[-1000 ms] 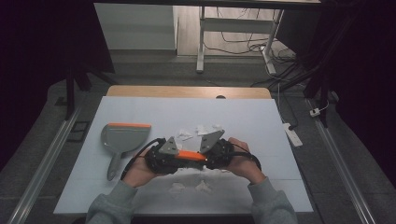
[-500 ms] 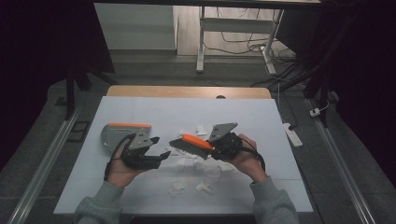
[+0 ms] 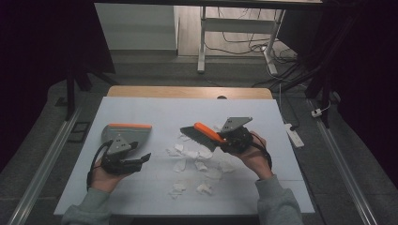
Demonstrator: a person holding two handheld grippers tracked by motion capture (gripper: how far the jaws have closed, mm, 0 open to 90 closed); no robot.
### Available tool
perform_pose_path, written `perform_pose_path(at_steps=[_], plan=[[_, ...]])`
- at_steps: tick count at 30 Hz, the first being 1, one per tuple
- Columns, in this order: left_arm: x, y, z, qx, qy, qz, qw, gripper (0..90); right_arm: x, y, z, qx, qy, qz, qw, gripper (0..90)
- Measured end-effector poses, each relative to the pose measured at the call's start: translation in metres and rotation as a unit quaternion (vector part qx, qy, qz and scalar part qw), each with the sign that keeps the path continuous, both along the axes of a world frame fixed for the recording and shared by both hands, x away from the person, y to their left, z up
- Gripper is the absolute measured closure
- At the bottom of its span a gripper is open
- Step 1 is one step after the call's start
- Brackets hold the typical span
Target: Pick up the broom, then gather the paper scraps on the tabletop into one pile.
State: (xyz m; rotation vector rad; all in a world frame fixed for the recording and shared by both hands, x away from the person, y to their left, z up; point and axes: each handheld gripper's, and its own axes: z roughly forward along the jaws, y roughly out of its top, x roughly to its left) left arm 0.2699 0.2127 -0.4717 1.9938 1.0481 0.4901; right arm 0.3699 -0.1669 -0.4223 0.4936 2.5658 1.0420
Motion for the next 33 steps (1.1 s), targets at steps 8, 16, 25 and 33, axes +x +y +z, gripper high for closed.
perform_pose_path(at_steps=[8, 16, 25, 33], plan=[[-0.01, 0.02, -0.007, 0.0, 0.005, 0.026, 0.9996, 34.8, 0.008, -0.01, 0.002, 0.016, 0.0, -0.028, 0.9995, 66.8], [-0.015, 0.022, -0.014, 0.002, 0.012, 0.025, 0.9996, 34.2, 0.012, -0.021, 0.005, 0.017, -0.002, -0.056, 0.9983, 66.8], [-0.012, 0.021, -0.017, 0.003, 0.018, 0.022, 0.9996, 33.7, 0.015, -0.031, 0.006, 0.011, -0.009, -0.071, 0.9974, 66.9], [-0.013, 0.021, -0.018, 0.0, 0.02, 0.02, 0.9996, 33.5, 0.024, -0.034, 0.009, 0.011, -0.012, -0.09, 0.9958, 66.8]])
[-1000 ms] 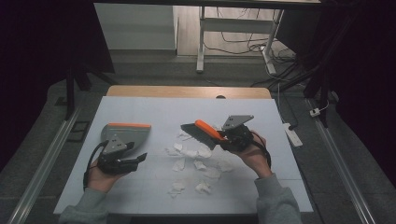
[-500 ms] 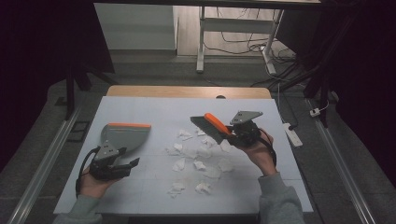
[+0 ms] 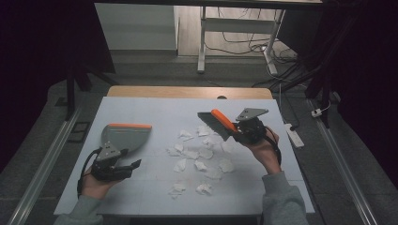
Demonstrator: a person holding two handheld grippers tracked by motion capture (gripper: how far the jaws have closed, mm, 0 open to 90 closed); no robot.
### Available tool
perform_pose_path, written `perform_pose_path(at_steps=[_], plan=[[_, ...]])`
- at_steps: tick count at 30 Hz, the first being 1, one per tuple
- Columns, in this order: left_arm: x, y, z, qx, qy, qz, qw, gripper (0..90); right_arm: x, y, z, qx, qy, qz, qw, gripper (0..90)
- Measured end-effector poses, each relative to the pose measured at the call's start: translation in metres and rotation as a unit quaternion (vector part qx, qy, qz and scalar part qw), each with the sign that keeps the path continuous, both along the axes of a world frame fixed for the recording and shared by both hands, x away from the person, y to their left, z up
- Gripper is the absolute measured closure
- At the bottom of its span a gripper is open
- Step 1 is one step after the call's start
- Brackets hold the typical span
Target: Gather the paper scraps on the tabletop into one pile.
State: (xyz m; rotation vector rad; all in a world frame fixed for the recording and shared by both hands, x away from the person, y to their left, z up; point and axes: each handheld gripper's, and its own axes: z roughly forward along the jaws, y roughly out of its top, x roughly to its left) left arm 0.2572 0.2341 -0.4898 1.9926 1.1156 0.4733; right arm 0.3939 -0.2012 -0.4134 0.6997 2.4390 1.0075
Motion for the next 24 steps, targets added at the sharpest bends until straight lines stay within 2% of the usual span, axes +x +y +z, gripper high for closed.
perform_pose_path(at_steps=[6, 11, 15, 18, 21, 24], plan=[[0.003, 0.001, 0.001, -0.002, -0.002, -0.001, 1.0, 33.4, 0.015, -0.005, 0.004, -0.017, 0.004, -0.022, 0.9996, 66.9], [0.004, -0.001, -0.001, -0.001, 0.001, -0.006, 1.0, 33.3, 0.035, -0.009, 0.001, -0.036, 0.026, -0.041, 0.9982, 67.0], [0.0, -0.001, -0.001, 0.001, 0.001, -0.006, 1.0, 33.3, 0.05, -0.002, -0.007, -0.082, 0.048, -0.047, 0.9944, 67.1], [-0.002, 0.001, 0.0, 0.001, -0.004, -0.008, 1.0, 33.1, 0.06, 0.007, -0.012, -0.118, 0.055, -0.055, 0.99, 67.1], [-0.003, 0.004, -0.001, 0.002, -0.003, -0.009, 1.0, 33.1, 0.071, 0.01, -0.015, -0.137, 0.057, -0.069, 0.9866, 67.1], [-0.004, 0.005, -0.004, 0.007, 0.0, -0.012, 0.9999, 33.1, 0.08, 0.012, -0.021, -0.159, 0.066, -0.084, 0.9814, 67.1]])
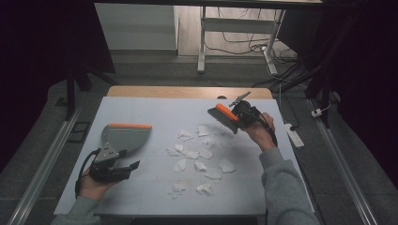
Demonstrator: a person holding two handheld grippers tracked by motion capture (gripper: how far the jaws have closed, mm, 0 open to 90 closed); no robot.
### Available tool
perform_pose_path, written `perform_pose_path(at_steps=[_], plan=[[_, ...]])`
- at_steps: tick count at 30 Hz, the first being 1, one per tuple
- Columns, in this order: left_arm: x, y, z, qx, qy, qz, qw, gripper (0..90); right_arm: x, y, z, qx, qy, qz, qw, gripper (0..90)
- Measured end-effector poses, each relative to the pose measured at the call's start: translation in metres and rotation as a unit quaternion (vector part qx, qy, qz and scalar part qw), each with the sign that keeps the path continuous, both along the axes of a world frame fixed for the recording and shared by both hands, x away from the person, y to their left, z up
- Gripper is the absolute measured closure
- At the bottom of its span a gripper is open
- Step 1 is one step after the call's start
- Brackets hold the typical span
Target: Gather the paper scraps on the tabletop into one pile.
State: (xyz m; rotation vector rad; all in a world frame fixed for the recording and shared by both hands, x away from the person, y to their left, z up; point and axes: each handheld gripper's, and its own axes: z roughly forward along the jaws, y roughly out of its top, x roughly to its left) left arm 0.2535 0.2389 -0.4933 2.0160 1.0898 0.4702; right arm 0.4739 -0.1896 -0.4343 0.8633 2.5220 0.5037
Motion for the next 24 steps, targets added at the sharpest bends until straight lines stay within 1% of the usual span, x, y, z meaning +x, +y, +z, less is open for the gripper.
perform_pose_path(at_steps=[3, 7, 8, 10, 11, 12, 16, 18, 19, 24], plan=[[-0.001, 0.002, -0.002, 0.004, 0.001, 0.0, 1.0, 33.1, 0.007, 0.0, -0.007, -0.012, 0.011, -0.005, 0.9999, 67.1], [-0.002, 0.008, -0.004, 0.003, 0.003, 0.007, 1.0, 33.2, 0.014, 0.0, -0.015, -0.024, 0.024, -0.011, 0.9994, 67.1], [-0.003, 0.009, -0.005, 0.002, 0.003, 0.009, 1.0, 33.2, 0.016, 0.0, -0.016, -0.023, 0.027, -0.01, 0.9993, 67.1], [-0.004, 0.011, -0.005, 0.002, 0.003, 0.012, 0.9999, 33.2, 0.018, 0.0, -0.017, -0.009, 0.033, -0.014, 0.9993, 67.1], [-0.004, 0.011, -0.005, 0.003, 0.001, 0.013, 0.9999, 33.2, 0.02, 0.0, -0.018, -0.006, 0.034, -0.011, 0.9993, 67.1], [-0.005, 0.011, -0.004, 0.003, -0.001, 0.013, 0.9999, 33.2, 0.021, 0.002, -0.018, -0.007, 0.034, -0.011, 0.9993, 67.1], [-0.006, 0.009, -0.004, 0.006, -0.005, 0.009, 0.9999, 33.2, 0.024, 0.012, -0.019, -0.007, 0.047, -0.009, 0.9988, 67.2], [-0.006, 0.009, -0.004, 0.006, -0.006, 0.007, 0.9999, 33.2, 0.023, 0.018, -0.019, -0.007, 0.058, 0.001, 0.9983, 67.1], [-0.006, 0.009, -0.004, 0.007, -0.006, 0.007, 0.9999, 33.2, 0.021, 0.022, -0.02, -0.01, 0.059, 0.013, 0.9981, 67.1], [-0.006, 0.007, -0.004, 0.007, -0.011, -0.001, 0.9999, 33.0, 0.004, 0.036, -0.019, -0.048, 0.061, 0.055, 0.9955, 67.1]])
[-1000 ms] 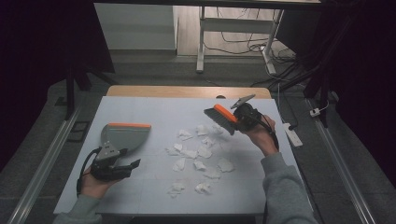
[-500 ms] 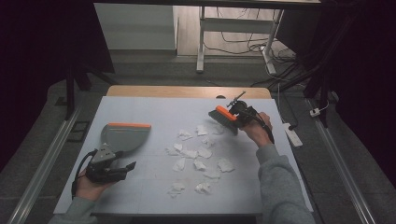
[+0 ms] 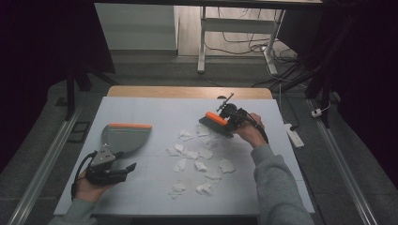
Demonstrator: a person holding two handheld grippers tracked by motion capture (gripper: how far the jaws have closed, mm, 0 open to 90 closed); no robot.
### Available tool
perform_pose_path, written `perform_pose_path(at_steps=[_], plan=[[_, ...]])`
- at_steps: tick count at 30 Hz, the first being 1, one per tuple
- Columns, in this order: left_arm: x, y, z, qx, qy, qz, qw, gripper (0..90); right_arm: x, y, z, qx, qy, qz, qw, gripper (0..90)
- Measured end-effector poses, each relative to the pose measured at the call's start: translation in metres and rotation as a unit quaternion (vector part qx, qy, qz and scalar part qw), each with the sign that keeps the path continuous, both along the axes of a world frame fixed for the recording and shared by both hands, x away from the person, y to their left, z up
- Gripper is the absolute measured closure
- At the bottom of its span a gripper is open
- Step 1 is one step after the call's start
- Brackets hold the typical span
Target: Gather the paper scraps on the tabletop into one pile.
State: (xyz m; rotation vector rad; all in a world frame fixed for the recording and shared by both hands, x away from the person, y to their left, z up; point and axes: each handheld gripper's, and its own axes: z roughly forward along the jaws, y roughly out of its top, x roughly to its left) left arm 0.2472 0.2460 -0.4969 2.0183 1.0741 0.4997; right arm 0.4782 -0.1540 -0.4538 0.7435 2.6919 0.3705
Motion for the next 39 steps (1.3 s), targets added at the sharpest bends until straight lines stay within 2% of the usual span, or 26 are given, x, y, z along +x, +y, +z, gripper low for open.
perform_pose_path(at_steps=[1, 4, 7, 9, 10, 12, 14, 17, 19, 21, 23, 25, 27, 31, 32, 33, 35, 37, 39], plan=[[0.0, -0.001, 0.0, 0.001, -0.001, -0.001, 1.0, 33.0, -0.005, 0.001, 0.0, 0.002, 0.002, 0.006, 1.0, 67.1], [-0.001, -0.001, 0.001, 0.001, -0.002, -0.001, 1.0, 33.0, -0.018, -0.003, 0.001, 0.037, 0.019, 0.018, 0.999, 67.1], [-0.001, -0.001, 0.001, 0.001, -0.003, -0.001, 1.0, 33.0, -0.031, -0.007, 0.001, 0.048, 0.023, 0.031, 0.9981, 67.1], [-0.001, -0.002, 0.001, 0.001, -0.002, -0.001, 1.0, 33.1, -0.039, -0.009, 0.003, 0.058, 0.033, 0.045, 0.9967, 67.1], [-0.001, -0.002, 0.001, 0.002, -0.002, -0.002, 1.0, 33.1, -0.041, -0.011, 0.005, 0.074, 0.039, 0.047, 0.9954, 67.1], [-0.001, -0.002, 0.001, 0.002, -0.002, -0.002, 1.0, 33.1, -0.044, -0.016, 0.013, 0.109, 0.027, 0.044, 0.9927, 67.1], [-0.001, -0.002, 0.001, 0.002, -0.003, -0.002, 1.0, 33.1, -0.043, -0.019, 0.023, 0.133, 0.01, 0.032, 0.9905, 67.1], [-0.001, -0.002, 0.002, 0.003, -0.003, -0.002, 1.0, 33.1, -0.036, -0.021, 0.033, 0.145, -0.001, 0.02, 0.9893, 67.1], [-0.001, -0.002, 0.001, 0.002, -0.003, -0.001, 1.0, 33.1, -0.031, -0.02, 0.037, 0.141, -0.007, 0.016, 0.9899, 67.1], [-0.001, -0.001, 0.001, 0.001, -0.002, -0.001, 1.0, 33.1, -0.025, -0.017, 0.038, 0.125, -0.02, 0.006, 0.992, 67.1], [0.0, -0.001, 0.0, 0.0, -0.001, 0.0, 1.0, 33.1, -0.016, -0.014, 0.034, 0.11, -0.02, -0.003, 0.9938, 67.0], [0.0, 0.0, 0.0, -0.001, -0.001, 0.0, 1.0, 33.1, -0.007, -0.011, 0.027, 0.094, -0.023, -0.015, 0.9952, 67.1], [0.0, 0.001, 0.0, -0.001, -0.001, 0.001, 1.0, 33.2, 0.001, -0.008, 0.019, 0.069, -0.025, -0.027, 0.997, 67.1], [0.0, 0.001, -0.001, -0.001, 0.0, 0.001, 1.0, 33.2, 0.012, -0.002, 0.001, 0.031, -0.02, -0.035, 0.9987, 67.1], [0.001, 0.002, -0.001, -0.001, 0.0, 0.001, 1.0, 33.2, 0.012, 0.0, 0.001, 0.037, -0.021, -0.036, 0.9984, 67.2], [0.001, 0.002, -0.001, -0.001, 0.0, 0.001, 1.0, 33.2, 0.012, 0.002, 0.001, 0.045, -0.008, -0.035, 0.9983, 67.3], [0.001, 0.003, -0.001, -0.001, 0.0, 0.001, 1.0, 33.2, 0.006, 0.01, 0.0, 0.042, 0.004, -0.008, 0.9991, 67.2], [0.001, 0.003, -0.001, -0.003, 0.0, 0.002, 1.0, 33.2, -0.006, 0.019, 0.0, 0.019, 0.005, 0.021, 0.9996, 67.2], [0.0, 0.003, 0.0, -0.003, -0.001, 0.003, 1.0, 33.2, -0.018, 0.023, 0.003, 0.026, 0.028, 0.049, 0.9981, 67.3]])
